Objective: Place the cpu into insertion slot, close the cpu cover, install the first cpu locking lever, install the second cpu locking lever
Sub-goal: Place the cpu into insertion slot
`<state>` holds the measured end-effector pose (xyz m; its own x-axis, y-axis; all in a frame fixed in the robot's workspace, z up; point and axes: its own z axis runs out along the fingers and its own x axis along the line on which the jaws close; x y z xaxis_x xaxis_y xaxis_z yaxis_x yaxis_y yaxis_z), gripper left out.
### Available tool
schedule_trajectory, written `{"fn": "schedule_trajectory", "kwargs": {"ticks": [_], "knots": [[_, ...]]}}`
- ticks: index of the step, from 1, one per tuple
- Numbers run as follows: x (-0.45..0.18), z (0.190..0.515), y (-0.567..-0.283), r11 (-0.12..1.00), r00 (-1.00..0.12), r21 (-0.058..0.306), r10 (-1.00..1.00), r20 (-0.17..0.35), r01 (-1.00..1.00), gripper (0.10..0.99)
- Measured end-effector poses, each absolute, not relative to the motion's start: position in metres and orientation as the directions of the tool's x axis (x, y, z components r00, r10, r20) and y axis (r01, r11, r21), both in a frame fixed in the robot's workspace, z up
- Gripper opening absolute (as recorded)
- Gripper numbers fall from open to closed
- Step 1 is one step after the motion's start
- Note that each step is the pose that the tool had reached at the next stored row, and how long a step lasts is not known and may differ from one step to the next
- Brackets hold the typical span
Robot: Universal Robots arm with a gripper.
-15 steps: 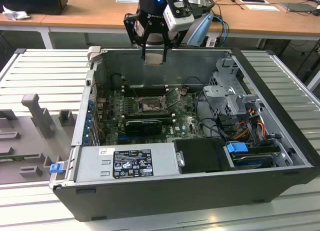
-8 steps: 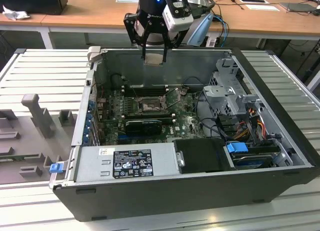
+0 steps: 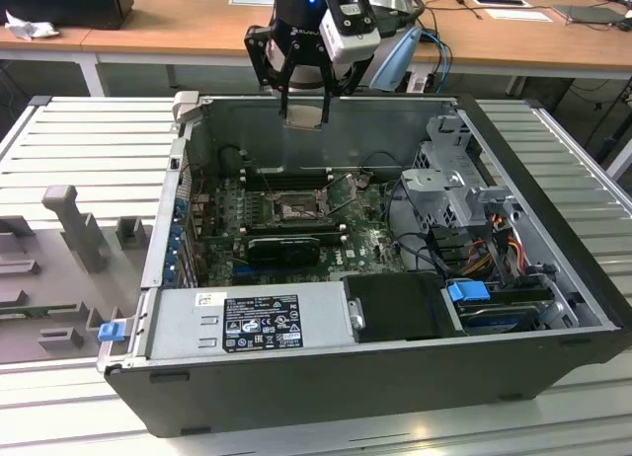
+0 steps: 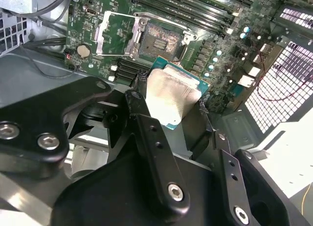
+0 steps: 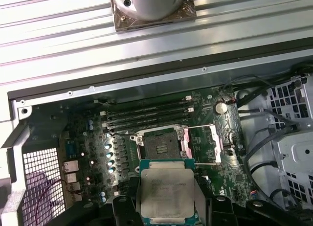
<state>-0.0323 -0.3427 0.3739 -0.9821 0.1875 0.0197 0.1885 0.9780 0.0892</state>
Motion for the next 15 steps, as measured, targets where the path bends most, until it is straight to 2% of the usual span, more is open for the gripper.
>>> {"fn": "schedule_trajectory", "kwargs": {"ticks": [15], "knots": [[-0.0324, 0.3738, -0.3427, 0.960, -0.964, 0.089, 0.265, 0.020, 0.266, 0.529]]}}
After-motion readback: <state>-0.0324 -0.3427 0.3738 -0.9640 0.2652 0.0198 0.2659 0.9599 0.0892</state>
